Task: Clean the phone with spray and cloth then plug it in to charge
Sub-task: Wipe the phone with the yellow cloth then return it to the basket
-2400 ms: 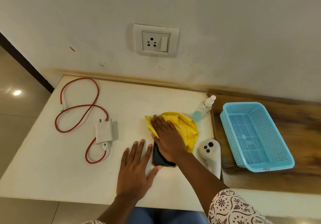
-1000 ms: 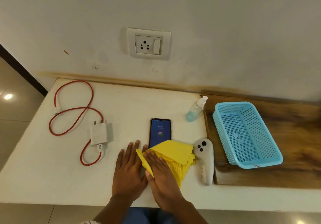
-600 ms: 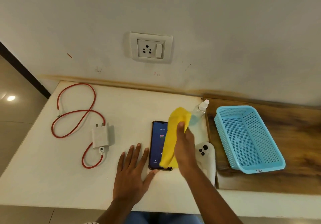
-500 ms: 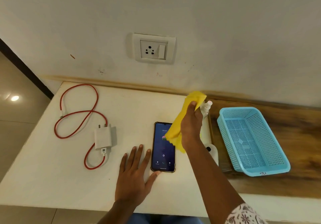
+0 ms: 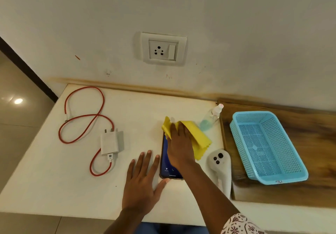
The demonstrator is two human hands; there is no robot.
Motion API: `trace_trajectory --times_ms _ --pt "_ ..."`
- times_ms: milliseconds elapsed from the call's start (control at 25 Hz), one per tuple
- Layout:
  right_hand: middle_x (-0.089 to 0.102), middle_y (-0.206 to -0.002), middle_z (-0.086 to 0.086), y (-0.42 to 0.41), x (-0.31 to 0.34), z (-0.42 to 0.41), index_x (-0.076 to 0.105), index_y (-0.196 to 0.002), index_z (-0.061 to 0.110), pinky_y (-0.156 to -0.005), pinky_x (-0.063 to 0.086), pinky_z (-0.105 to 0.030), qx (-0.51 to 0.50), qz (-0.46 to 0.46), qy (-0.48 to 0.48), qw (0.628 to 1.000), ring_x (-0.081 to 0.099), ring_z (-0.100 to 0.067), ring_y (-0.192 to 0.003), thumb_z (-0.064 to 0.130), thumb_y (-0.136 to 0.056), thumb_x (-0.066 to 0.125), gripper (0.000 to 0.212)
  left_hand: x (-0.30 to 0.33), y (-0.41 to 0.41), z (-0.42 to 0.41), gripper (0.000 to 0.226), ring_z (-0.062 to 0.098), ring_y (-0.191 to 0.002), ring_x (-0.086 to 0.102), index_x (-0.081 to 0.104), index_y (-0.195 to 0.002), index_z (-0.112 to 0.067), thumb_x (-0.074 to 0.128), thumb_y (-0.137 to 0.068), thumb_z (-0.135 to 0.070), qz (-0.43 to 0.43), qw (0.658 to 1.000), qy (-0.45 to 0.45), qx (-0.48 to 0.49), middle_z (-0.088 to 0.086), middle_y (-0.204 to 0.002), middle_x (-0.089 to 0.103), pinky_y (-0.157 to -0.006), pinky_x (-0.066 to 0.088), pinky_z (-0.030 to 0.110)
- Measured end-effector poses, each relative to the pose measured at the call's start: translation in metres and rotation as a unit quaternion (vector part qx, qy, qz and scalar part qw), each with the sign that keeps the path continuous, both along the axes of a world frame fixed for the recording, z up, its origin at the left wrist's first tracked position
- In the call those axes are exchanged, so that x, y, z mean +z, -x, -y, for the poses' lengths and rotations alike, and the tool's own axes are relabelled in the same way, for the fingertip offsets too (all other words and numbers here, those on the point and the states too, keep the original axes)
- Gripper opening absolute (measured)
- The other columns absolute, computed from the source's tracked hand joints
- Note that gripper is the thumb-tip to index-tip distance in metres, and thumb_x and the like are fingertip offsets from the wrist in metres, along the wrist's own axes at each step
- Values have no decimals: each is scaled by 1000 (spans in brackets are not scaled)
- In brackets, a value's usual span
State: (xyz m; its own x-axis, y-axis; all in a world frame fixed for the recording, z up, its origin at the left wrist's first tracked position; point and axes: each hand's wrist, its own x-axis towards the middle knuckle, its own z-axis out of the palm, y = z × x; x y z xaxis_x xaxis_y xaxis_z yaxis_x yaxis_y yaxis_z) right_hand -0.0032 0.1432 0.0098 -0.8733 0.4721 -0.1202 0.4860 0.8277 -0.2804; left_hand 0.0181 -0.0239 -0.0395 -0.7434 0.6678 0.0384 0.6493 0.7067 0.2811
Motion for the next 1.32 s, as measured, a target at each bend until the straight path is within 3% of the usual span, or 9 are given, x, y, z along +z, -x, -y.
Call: trace_trajectory --times_ms 120,320,520,640,760,960,1160,1320 --pt "19 -150 -22 -8 5 15 11 -144 6 -118 9 -42 -16 14 -22 1000 12 -36 -140 23 -92 45 64 3 0 0 68 26 -141 18 25 -146 -26 28 -90 -63 -5 1000 5 1 7 -152 27 -111 14 45" --pt "32 -145 -18 -13 -2 22 23 -141 7 -116 12 -40 -56 -35 -18 998 22 -34 -137 21 -88 50 62 4 0 -1 65 26 -142 16 24 -146 -26 22 -92 -63 -2 1000 11 0 7 -152 26 -110 15 47" --pt "26 -149 -18 -13 -8 26 18 -143 6 -116 10 -40 -56 -15 -28 998 16 -34 -139 29 -85 56 74 4 1 0 64 26 -141 15 26 -145 -26 22 -93 -61 -5 1000 10 -9 8 -152 27 -111 15 47" --pt "32 -146 -19 -14 -6 33 27 -141 5 -113 20 -41 -85 -15 -16 996 24 -35 -137 30 -77 68 80 5 1 0 62 28 -141 17 30 -144 -25 22 -93 -60 -3 1000 14 -14 8 -151 28 -108 19 50" --pt "51 -132 -19 -11 -5 38 45 -131 3 -101 40 -42 -122 -21 -30 992 46 -36 -124 29 -55 85 90 4 2 -1 61 29 -140 19 27 -145 -26 21 -94 -58 -7 1000 18 -15 9 -151 27 -106 21 51" --pt "41 -141 -20 -15 -10 35 37 -137 2 -110 27 -45 -116 -76 9 990 34 -38 -132 16 -76 70 71 5 1 0 63 28 -141 17 29 -146 -25 24 -93 -59 2 1000 26 -15 9 -152 26 -107 21 51" --pt "47 -135 -25 -22 -16 38 43 -132 -2 -99 38 -53 -109 -108 -10 988 43 -44 -125 10 -72 69 66 4 3 -2 66 29 -140 23 28 -146 -24 25 -91 -59 8 998 52 -18 8 -153 20 -109 21 51" --pt "54 -128 -24 -22 -15 36 48 -128 2 -93 46 -50 -76 -70 -58 993 51 -41 -119 14 -66 73 68 8 1 0 65 27 -140 21 30 -146 -23 26 -92 -58 4 999 43 -12 10 -152 27 -107 21 49"
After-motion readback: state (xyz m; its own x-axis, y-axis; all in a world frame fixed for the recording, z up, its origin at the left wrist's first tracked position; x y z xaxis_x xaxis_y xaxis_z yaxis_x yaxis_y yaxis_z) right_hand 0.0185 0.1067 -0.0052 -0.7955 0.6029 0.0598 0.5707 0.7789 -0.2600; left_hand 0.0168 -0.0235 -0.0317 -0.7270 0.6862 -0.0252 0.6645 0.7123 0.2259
